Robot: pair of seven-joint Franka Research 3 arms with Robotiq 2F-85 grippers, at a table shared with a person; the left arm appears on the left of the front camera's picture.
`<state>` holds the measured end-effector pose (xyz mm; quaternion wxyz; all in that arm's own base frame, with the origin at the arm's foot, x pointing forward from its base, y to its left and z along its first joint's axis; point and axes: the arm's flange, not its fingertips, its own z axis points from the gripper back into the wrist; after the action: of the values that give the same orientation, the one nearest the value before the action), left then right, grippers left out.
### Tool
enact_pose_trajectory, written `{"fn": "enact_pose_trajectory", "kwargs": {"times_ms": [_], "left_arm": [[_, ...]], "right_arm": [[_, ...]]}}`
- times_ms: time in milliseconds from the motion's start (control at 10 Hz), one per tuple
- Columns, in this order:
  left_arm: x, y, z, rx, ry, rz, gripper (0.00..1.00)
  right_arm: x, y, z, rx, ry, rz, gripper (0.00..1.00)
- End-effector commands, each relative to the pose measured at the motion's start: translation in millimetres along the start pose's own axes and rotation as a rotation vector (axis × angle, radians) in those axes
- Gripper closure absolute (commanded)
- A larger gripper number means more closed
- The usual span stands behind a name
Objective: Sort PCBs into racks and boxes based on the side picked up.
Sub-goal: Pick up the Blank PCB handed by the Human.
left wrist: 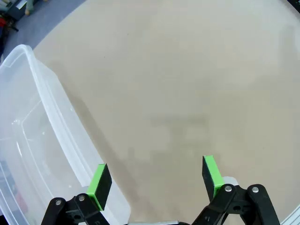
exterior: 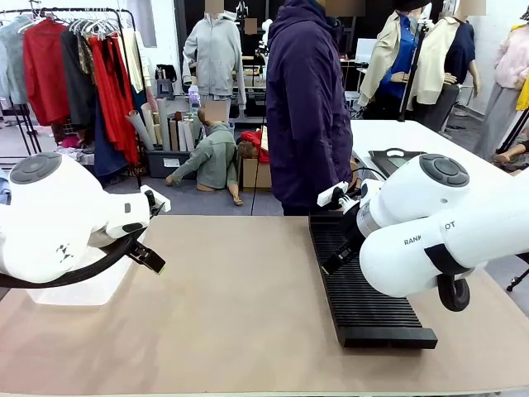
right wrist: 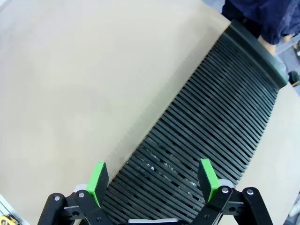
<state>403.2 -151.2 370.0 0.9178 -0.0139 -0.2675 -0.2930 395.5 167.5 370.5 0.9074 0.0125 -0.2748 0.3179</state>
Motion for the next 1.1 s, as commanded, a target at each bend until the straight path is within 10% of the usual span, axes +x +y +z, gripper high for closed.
{"fn": "enact_pose_trajectory", "kwargs": {"times_ms": [0,500,1000], "left_arm": [[0,0,0,0.0,0.0,0.0,0.0],[6,6,10,-0.026,0.016,0.013,0.0],[40,55,77,-0.329,-0.008,0.094,0.0]], "right_arm": [[0,0,0,0.0,0.0,-0.001,0.0],[9,-5,15,-0.003,0.001,-0.034,0.0],[48,-47,74,0.234,0.07,-0.092,0.0]]}}
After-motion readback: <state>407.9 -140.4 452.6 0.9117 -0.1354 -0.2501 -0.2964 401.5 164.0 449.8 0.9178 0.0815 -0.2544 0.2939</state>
